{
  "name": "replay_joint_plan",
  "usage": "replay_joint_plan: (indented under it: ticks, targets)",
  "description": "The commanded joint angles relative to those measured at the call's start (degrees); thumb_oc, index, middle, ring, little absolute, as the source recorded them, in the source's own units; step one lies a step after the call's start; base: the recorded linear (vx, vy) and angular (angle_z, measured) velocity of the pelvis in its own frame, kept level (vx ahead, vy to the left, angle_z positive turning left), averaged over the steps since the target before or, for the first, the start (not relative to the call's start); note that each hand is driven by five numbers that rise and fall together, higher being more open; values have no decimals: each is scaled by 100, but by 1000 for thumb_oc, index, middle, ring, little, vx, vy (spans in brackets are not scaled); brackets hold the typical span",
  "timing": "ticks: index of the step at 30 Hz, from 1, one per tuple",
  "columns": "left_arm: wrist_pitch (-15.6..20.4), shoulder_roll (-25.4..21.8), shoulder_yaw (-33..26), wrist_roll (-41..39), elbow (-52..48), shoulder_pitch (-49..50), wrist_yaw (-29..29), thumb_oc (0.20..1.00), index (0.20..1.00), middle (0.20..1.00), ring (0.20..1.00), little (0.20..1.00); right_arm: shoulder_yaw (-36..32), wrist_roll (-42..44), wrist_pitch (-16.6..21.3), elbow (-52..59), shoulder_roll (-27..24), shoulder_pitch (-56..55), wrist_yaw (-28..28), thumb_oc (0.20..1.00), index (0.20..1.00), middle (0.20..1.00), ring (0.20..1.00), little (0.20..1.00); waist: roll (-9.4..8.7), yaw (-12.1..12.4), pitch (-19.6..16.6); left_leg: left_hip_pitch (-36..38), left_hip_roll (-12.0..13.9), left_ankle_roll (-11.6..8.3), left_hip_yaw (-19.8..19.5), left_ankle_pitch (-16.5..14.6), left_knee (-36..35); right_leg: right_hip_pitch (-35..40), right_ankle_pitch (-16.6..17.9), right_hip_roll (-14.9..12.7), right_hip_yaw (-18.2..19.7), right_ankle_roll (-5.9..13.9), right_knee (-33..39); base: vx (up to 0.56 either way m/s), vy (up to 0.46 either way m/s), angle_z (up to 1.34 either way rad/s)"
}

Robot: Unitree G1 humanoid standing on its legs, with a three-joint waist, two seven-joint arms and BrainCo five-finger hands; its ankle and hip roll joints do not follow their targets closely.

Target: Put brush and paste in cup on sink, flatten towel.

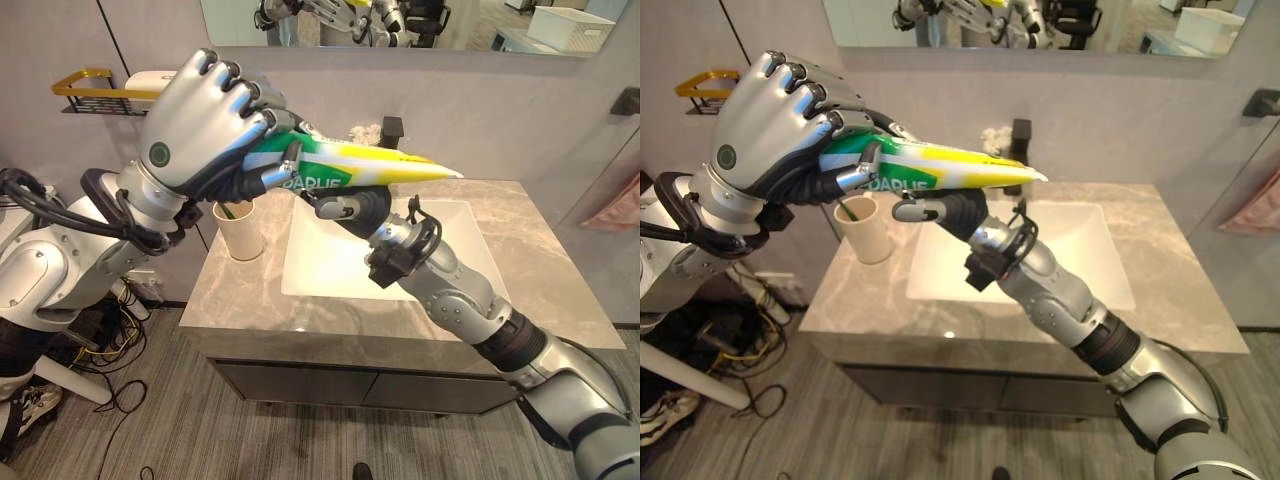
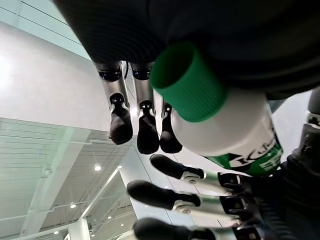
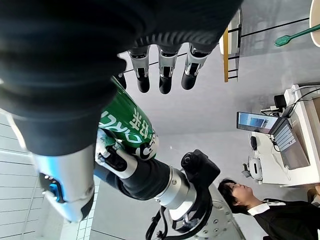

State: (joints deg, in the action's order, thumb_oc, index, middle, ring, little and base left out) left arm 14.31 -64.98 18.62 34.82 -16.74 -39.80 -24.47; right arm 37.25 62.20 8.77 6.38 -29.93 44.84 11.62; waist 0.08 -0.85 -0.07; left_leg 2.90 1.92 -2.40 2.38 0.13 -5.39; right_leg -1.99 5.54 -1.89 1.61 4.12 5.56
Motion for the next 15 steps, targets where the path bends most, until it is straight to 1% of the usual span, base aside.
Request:
replay_joint_plan:
  ticks: [1, 4, 5, 6, 7, 8, 9, 11, 13, 14, 15]
  targets:
    - [-217, -69, -227, -71, 473, -65, -13, 200, 200, 200, 200, 200, -427, 20, 448, 504, 198, 428, 213, 1000, 1000, 1000, 1000, 1000, -212, 18, -224, 288, -100, -149, 204, -345, 158, 291, -219, -358, -222, 500, -56, 34, -8, 0]
    - [-203, -3, -308, -127, 429, 63, 46, 200, 200, 200, 200, 200, -501, 13, 477, 545, 263, 381, 174, 1000, 1000, 1000, 1000, 1000, -208, 17, -226, 300, -99, -149, 209, -352, 152, 293, -228, -350, -225, 499, -56, 0, 0, 0]
    - [-193, 75, -388, -182, 395, 180, 92, 200, 200, 200, 200, 200, -549, 27, 470, 541, 360, 324, 138, 1000, 1000, 1000, 1000, 1000, -225, 18, -214, 260, -113, -146, 212, -310, 178, 258, -179, -359, -214, 488, -56, 0, 0, 0]
    - [-188, 100, -407, -207, 382, 216, 116, 200, 200, 200, 200, 200, -565, 21, 467, 531, 388, 307, 123, 1000, 1000, 1000, 1000, 1000, -212, 18, -224, 293, -104, -145, 205, -361, 166, 285, -228, -350, -220, 495, -56, 0, 0, 0]
    - [-181, 157, -476, -252, 353, 316, 142, 200, 200, 200, 200, 200, -619, 9, 485, 532, 416, 276, 82, 1000, 1000, 1000, 1000, 1000, -228, 25, -206, 266, -114, -144, 206, -315, 173, 266, -184, -355, -212, 483, -56, 44, -2, 0]
    - [-182, 158, -488, -253, 345, 334, 147, 200, 200, 200, 200, 200, -614, 8, 483, 532, 418, 272, 80, 1000, 1000, 1000, 1000, 1000, -212, 21, -220, 297, -105, -142, 201, -362, 157, 290, -232, -347, -217, 491, -56, 0, 0, 0]
    - [-184, 224, -544, -286, 327, 421, 152, 200, 200, 200, 200, 200, -676, 15, 500, 525, 477, 231, 42, 1000, 1000, 1000, 1000, 1000, -229, 27, -213, 265, -116, -141, 204, -317, 175, 264, -186, -353, -210, 480, -56, 0, 0, 0]
    - [-194, 429, -796, -424, 248, 751, 205, 200, 200, 200, 200, 200, -767, 19, 511, 519, 621, 132, -61, 1000, 1000, 1000, 1000, 1000, -224, 34, -221, 282, -117, -138, 207, -322, 167, 278, -196, -349, -212, 471, -56, 0, 0, 0]
    - [-206, 513, -864, -464, 203, 868, 210, 200, 200, 200, 200, 200, -815, 28, 521, 528, 666, 95, -95, 1000, 1000, 1000, 1000, 1000, -210, 33, -234, 316, -109, -136, 200, -374, 153, 311, -252, -337, -216, 475, -56, 27, 0, 0]
    - [-289, 565, -942, -644, 191, 916, 257, 200, 200, 200, 200, 200, -821, 59, 429, 585, 765, 170, -182, 1000, 1000, 1000, 1000, 1000, -225, 51, -219, 278, -122, -131, 203, -328, 170, 285, -203, -348, -214, 464, -56, 0, 0, 0]
    - [-316, 623, -955, -730, 141, 915, 261, 200, 200, 200, 200, 200, -816, 160, 434, 604, 817, 141, -171, 1000, 1000, 1000, 1000, 1000, -220, 39, -216, 276, -120, -131, 202, -328, 166, 283, -204, -346, -216, 461, -56, -37, -11, 2]
